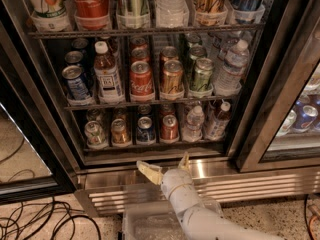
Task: Pick coke can from bottom shelf of fridge
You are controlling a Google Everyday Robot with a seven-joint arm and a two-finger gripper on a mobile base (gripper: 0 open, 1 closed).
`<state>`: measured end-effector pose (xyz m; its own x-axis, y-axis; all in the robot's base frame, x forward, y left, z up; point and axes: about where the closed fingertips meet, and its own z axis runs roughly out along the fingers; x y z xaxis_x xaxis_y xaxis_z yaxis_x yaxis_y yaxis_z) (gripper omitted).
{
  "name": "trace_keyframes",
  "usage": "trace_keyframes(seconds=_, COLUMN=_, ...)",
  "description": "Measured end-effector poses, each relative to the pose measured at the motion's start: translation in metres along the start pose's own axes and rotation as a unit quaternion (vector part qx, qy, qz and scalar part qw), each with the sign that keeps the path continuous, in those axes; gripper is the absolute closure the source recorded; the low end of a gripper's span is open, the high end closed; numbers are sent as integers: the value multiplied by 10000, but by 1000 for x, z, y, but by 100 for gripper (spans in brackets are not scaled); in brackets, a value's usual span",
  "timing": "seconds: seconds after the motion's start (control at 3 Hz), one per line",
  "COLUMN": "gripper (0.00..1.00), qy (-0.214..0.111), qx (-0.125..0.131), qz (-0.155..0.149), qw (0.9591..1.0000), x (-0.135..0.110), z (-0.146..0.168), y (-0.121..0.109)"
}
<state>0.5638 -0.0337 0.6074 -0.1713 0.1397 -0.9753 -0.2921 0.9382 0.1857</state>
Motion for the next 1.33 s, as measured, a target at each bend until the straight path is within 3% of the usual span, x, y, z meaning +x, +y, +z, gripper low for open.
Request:
trace_keyframes(seconds=0.33, gripper=0, qy=2, qx=-5, qz=-1, qw=10000, x=0, z=0, y=0)
trace_keyframes(seconds=0.67, gripper=0, qy=-177, qx=145, qz=-51, qw=9997, x=1, z=8, y=-4)
trace_keyframes(seconds=1.0, gripper=6, qy=-484, qx=408, qz=-138, qw=9979, x=1, z=18, y=-10)
trace_keyframes(seconds=1.33, gripper=19, qy=-743, qx=660, qz=-287, qw=9946, x=-2, z=23, y=-17)
